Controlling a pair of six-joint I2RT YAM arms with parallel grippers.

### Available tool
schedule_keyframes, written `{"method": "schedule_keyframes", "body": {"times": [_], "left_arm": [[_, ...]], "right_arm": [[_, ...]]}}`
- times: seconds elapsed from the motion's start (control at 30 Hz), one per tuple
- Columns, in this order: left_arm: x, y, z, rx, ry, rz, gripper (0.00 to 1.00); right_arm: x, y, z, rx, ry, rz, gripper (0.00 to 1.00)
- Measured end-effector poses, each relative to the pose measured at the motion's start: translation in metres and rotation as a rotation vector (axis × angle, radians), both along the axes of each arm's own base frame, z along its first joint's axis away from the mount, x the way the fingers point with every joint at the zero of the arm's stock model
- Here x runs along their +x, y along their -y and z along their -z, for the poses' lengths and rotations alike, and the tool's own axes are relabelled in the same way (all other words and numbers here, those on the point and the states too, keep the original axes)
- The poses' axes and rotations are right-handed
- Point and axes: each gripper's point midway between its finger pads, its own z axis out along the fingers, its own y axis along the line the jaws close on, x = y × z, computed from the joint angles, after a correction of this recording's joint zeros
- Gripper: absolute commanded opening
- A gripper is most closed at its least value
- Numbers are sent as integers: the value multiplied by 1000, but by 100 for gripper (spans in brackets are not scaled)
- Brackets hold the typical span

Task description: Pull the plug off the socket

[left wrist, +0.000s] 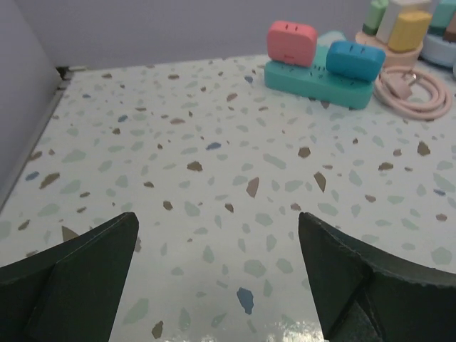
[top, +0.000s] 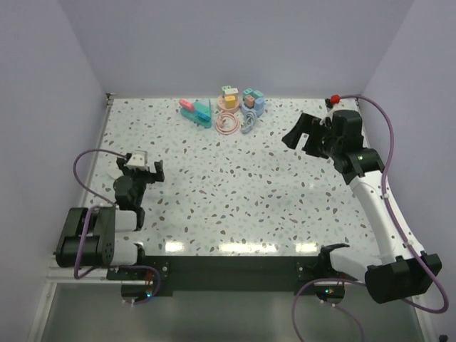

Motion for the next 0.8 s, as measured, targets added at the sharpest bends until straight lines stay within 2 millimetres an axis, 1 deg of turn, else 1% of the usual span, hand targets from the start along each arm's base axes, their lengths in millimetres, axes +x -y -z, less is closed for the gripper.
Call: {"method": "schedule_keyframes", "body": {"times": [0.03, 0.1, 0.2, 0.27, 0.33, 0.4, 0.47, 0.5, 0.57, 0.7, 0.8], "left_arm": [[-1, -3, -11, -6, 19, -19, 100], [0, -7, -40, -31, 78, -55, 100], [1, -15, -90, -93, 162, -110, 100], [3, -16, -117, -135, 175, -126, 100], [4, -14, -141, -173, 181, -120, 100], [2, -9, -159, -218, 175, -97, 100], [-1, 0, -169, -268, 157, -60, 100], [-2, 6, -171, -291, 140, -32, 100], [-6, 18, -171, -327, 103, 25, 100], [-17, 43, -165, -420, 12, 133, 100], [-26, 54, -161, -472, -45, 176, 100]], "right_arm": [[1, 0, 4, -11, -9, -4, 99], [5, 2, 11, -32, -22, -3, 99], [14, 8, 23, -75, -36, 16, 99], [25, 9, 36, -100, -63, 19, 99], [42, 7, 53, -126, -100, 19, 99], [59, 4, 69, -152, -129, 19, 99], [76, -3, 91, -179, -169, 6, 99], [83, -7, 97, -191, -178, 2, 99], [102, -21, 108, -219, -193, -24, 99], [154, -55, 114, -261, -149, -44, 99], [190, -73, 118, -259, -118, -23, 99]]}}
